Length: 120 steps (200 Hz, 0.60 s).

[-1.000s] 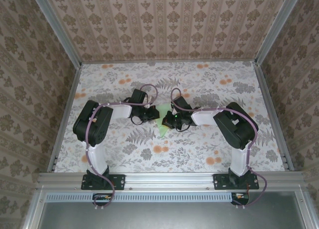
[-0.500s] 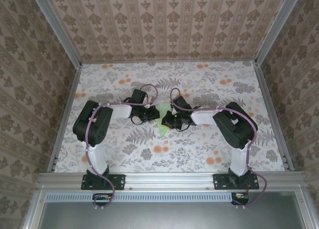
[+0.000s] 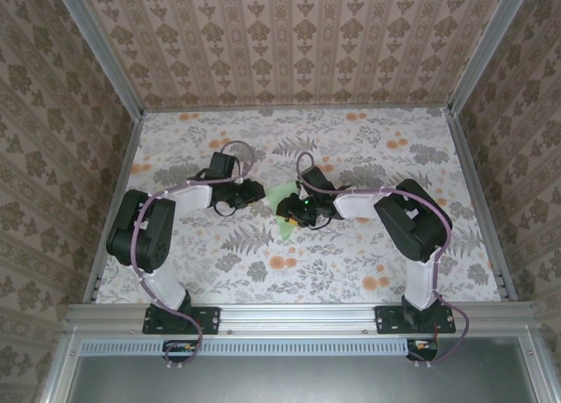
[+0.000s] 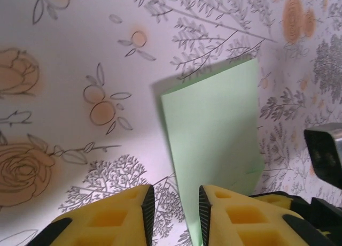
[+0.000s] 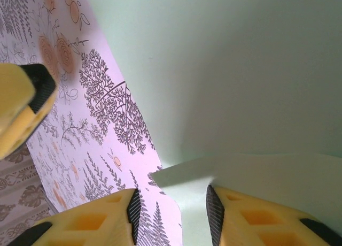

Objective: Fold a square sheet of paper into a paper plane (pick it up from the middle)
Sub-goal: Third fold the triangle at the center of the table.

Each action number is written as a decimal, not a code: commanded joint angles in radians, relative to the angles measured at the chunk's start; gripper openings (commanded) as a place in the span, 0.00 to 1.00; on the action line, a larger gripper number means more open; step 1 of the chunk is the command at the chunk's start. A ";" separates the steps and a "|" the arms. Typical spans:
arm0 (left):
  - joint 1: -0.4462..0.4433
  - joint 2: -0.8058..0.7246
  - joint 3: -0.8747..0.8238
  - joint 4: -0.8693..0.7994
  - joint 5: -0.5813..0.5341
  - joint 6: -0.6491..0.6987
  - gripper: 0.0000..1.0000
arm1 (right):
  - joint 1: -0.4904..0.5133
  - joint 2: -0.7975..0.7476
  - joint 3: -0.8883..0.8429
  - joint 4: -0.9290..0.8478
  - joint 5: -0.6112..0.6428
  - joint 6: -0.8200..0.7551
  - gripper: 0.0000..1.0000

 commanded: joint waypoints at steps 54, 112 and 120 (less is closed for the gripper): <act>-0.093 -0.027 -0.005 -0.015 0.028 0.050 0.18 | 0.003 0.040 -0.016 -0.165 0.076 -0.033 0.18; -0.162 0.025 0.014 -0.016 0.039 0.061 0.12 | 0.003 0.045 -0.016 -0.178 0.075 -0.046 0.08; -0.165 0.032 0.019 -0.019 0.036 0.063 0.12 | 0.003 0.046 -0.016 -0.177 0.073 -0.046 0.08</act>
